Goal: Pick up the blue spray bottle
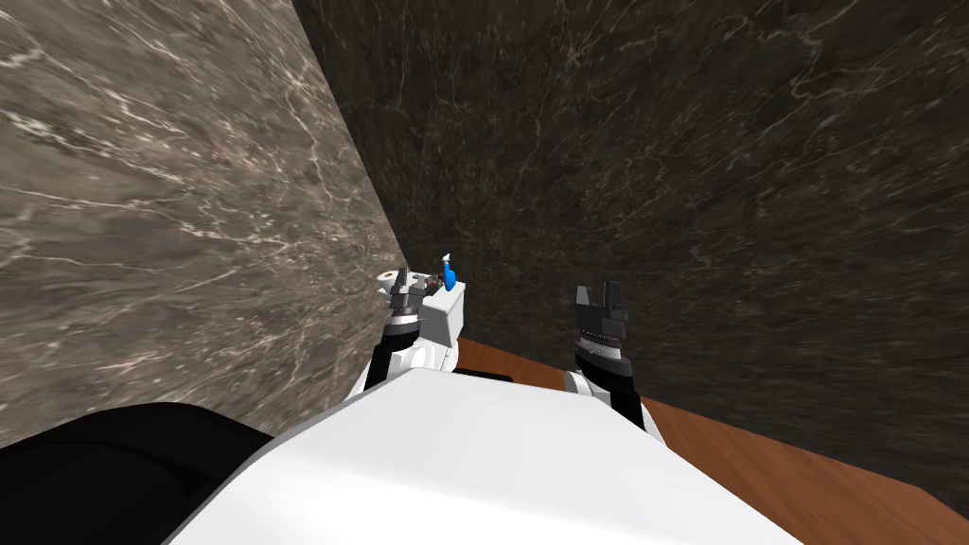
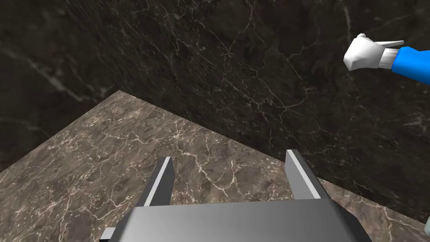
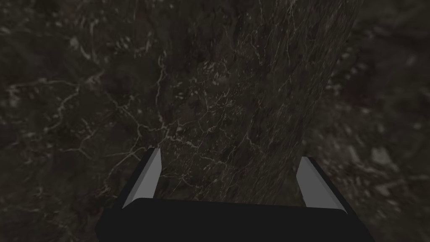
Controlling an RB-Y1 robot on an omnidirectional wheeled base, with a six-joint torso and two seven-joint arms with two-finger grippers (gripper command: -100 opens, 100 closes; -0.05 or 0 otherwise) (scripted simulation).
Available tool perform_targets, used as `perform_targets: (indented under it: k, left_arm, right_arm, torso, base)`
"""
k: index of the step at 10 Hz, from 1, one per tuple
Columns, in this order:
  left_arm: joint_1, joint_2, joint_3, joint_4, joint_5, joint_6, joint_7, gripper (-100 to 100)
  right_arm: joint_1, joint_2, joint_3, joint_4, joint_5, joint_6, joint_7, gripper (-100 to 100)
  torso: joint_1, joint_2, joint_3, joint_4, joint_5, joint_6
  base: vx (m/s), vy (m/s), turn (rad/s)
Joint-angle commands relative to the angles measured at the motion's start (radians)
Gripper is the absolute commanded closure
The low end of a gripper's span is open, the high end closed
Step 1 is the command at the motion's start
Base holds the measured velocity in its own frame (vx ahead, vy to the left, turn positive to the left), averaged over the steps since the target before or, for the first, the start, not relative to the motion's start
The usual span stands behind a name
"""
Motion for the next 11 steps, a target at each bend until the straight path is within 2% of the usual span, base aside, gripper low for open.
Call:
perform_targets:
  k: [1,5,10,11]
  left_arm:
    - [0.005,0.047,0.005,0.000,-0.004,0.014,0.000,-100]
    - [0.023,0.150,0.024,-0.002,-0.018,0.063,0.002,-100]
    - [0.060,0.302,0.060,-0.014,-0.044,0.159,0.005,-100]
    - [0.060,0.312,0.060,-0.014,-0.044,0.159,0.005,-100]
  right_arm:
    - [0.000,0.000,0.000,0.000,0.000,0.000,0.000,0]
    - [0.000,0.000,0.000,0.000,0.000,0.000,0.000,0]
    - [0.000,0.000,0.000,0.000,0.000,0.000,0.000,0]
    - [0.000,0.000,0.000,0.000,0.000,0.000,0.000,0]
  torso:
    - [0.000,0.000,0.000,0.000,0.000,0.000]
    - [0.000,-0.001,0.000,0.000,0.000,0.000]
    - [-0.001,-0.001,-0.001,0.000,0.000,0.000]
    - [-0.001,-0.001,-0.001,0.000,0.000,0.000]
  base:
    - [0.006,-0.004,-0.015]
    - [0.012,-0.010,-0.019]
    - [0.020,-0.017,-0.028]
    - [0.015,-0.010,-0.012]
